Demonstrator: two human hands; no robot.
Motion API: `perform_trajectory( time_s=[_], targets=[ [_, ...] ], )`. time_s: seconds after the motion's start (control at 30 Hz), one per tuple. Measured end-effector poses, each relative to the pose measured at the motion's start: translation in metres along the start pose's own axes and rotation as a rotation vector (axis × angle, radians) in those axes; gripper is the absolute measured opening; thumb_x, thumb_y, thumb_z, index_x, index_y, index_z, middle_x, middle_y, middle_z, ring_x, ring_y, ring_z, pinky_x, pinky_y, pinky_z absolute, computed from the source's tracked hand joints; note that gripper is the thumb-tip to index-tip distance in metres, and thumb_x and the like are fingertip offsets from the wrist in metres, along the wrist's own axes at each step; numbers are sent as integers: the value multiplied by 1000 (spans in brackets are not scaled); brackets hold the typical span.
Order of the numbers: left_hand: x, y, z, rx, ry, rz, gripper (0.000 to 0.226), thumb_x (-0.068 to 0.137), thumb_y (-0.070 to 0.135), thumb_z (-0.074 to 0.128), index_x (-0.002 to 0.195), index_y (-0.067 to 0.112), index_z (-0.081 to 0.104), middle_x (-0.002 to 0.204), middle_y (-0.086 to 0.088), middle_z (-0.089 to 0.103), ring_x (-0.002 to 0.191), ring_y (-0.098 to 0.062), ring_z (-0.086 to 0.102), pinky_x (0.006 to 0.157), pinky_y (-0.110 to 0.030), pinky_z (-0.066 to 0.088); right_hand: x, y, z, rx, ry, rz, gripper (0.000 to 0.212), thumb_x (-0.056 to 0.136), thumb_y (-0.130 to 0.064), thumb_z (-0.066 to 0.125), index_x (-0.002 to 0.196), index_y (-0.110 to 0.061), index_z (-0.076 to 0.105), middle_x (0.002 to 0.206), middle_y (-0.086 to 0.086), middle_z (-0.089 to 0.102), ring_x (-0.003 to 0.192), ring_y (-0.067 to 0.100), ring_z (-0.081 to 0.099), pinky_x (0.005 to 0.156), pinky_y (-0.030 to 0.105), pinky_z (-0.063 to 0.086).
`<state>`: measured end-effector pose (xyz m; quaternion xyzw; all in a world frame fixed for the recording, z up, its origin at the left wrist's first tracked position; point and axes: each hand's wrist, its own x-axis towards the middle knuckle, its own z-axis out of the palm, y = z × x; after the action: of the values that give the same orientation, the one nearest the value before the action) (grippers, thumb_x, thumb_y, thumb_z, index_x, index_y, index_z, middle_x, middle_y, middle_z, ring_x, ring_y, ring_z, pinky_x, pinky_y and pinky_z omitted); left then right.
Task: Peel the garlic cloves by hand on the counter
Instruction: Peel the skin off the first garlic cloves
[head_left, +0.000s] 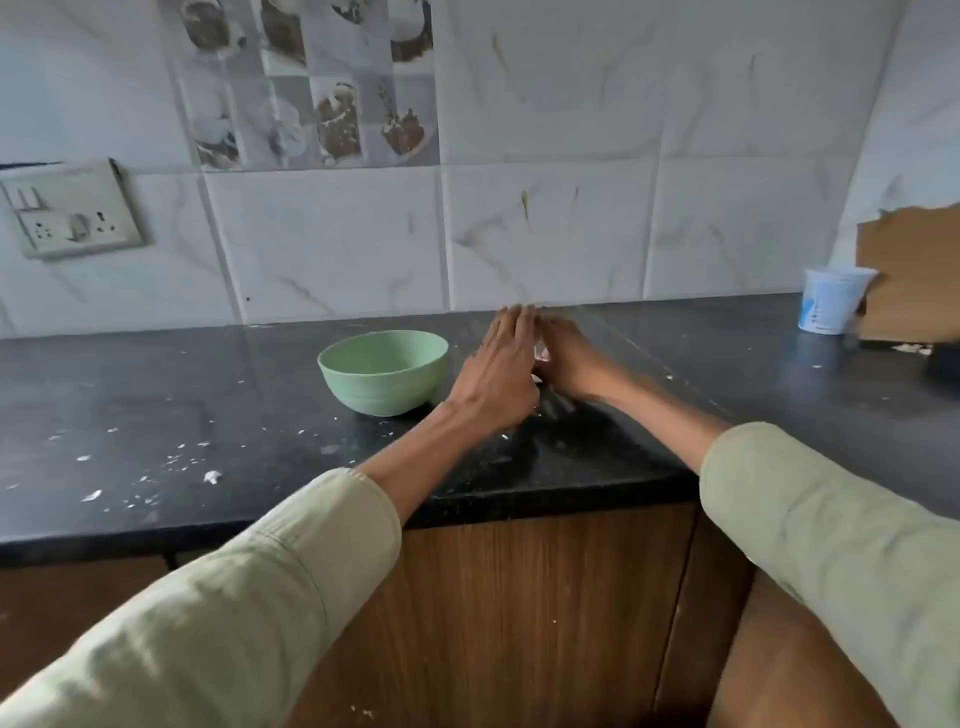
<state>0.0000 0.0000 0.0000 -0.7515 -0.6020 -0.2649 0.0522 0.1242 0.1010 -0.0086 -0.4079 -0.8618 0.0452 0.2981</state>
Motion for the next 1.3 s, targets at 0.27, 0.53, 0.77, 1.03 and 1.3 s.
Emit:
perform_trajectory(
  time_s=[0.27,0.53,0.77,1.03,1.3],
  targets=[
    [45,-13,17,-193,-29,-191,48,72,25,52,119,18,62,112,-5,71,104,-32,67,90,-50,58,15,26,4,252,-40,130,21,94,-6,64,94,-27,66,96,-4,71,97,19,64,87,37,50],
    [51,-41,32,-409,36,-236,37,86,30,84,114,14,65,105,-2,72,97,-17,66,69,-27,45,28,34,20,707,-36,264,31,84,-37,88,97,-19,67,87,1,72,74,9,65,68,21,52],
    [53,-60,37,-561,25,-271,59,76,41,93,120,15,63,105,5,68,90,-7,63,70,-15,48,29,34,25,607,24,193,20,95,-36,78,95,-17,70,85,-4,72,71,1,62,66,13,47],
    [59,-63,43,-565,38,-262,58,74,38,95,117,15,64,101,2,70,86,-9,63,71,-18,48,30,38,23,563,13,136,22,95,-38,77,96,-16,69,87,-7,69,84,10,63,80,33,52],
    [53,-73,38,-585,23,-228,55,74,38,95,116,15,67,95,-1,71,81,-10,63,65,-15,49,23,23,20,564,-22,132,19,101,-31,71,99,-13,66,84,-3,73,72,6,69,73,26,57]
  ],
)
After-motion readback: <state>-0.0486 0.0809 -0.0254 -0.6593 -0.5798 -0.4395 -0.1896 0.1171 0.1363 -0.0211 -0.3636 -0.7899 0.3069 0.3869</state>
